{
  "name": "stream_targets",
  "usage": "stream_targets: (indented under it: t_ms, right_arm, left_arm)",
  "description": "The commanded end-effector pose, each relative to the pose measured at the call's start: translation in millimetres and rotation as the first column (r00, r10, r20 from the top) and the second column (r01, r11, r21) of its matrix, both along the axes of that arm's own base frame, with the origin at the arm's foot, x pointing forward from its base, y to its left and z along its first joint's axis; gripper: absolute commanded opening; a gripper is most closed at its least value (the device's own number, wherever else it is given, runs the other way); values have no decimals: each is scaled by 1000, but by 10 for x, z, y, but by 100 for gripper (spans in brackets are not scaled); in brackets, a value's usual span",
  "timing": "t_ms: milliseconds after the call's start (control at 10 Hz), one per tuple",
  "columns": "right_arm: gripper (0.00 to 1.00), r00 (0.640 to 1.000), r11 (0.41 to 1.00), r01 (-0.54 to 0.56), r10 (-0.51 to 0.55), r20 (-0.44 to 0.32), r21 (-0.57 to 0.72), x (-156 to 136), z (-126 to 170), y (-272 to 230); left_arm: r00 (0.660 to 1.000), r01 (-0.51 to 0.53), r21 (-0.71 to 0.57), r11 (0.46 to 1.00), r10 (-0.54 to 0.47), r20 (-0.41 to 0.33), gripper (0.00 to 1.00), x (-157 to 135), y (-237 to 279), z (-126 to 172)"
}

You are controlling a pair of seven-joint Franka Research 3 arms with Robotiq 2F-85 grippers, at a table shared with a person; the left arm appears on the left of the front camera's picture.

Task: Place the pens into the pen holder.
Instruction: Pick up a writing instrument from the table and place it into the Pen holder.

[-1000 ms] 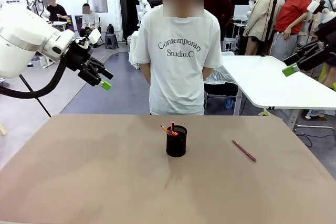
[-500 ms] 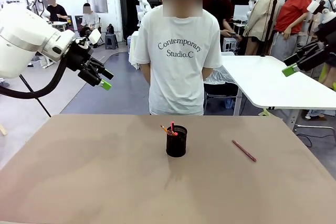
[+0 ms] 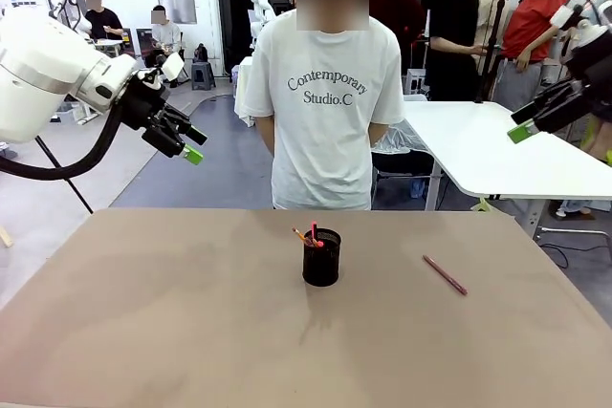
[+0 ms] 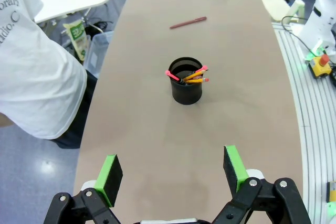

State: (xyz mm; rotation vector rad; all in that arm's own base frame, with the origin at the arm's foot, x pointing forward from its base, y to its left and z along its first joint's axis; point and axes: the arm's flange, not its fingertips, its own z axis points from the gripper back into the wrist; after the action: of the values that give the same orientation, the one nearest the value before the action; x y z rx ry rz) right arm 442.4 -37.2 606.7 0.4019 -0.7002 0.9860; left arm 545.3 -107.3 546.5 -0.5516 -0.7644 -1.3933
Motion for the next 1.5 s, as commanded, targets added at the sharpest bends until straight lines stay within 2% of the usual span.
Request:
stream_targets:
  t_ms: [0, 300, 400, 500, 600, 800, 900, 1000, 1300, 1400]
  right_arm:
    - [100, 986, 980, 141, -152, -70, -142, 49, -149, 331]
    - [100, 957, 936, 227, -266, -118, -267, 222, -393, 656]
    - [100, 924, 873, 342, -379, -44, -347, 271, -625, 788]
    - [100, 905, 841, 353, -418, -80, -409, 268, -776, 883]
    - [100, 887, 816, 372, -453, -92, -442, 411, -915, 973]
    - [100, 826, 771, 449, -551, -119, -452, 460, -1214, 1010]
    - [100, 821, 770, 436, -553, -146, -466, 530, -1347, 1004]
    - [100, 828, 794, 407, -530, -185, -451, 534, -1474, 962]
    - [100, 810, 785, 406, -546, -215, -468, 560, -1796, 822]
    - [100, 841, 834, 366, -487, -237, -413, 605, -1763, 748]
  left_arm:
    - [1000, 0, 1, 1000, 0, 7, 100, 4, 14, 6]
    - [1000, 0, 1, 1000, 0, 7, 100, 4, 14, 6]
    - [1000, 0, 1, 1000, 0, 7, 100, 4, 14, 6]
    - [1000, 0, 1, 1000, 0, 7, 100, 4, 14, 6]
    - [1000, 0, 1, 1000, 0, 7, 100, 4, 14, 6]
    - [1000, 0, 1, 1000, 0, 7, 100, 4, 14, 6]
    - [1000, 0, 1, 1000, 0, 7, 100, 4, 14, 6]
    - [1000, 0, 1, 1000, 0, 7, 100, 4, 14, 6]
    - [1000, 0, 1, 1000, 0, 7, 100, 4, 14, 6]
    - [1000, 0, 1, 1000, 0, 7, 100, 4, 14, 6]
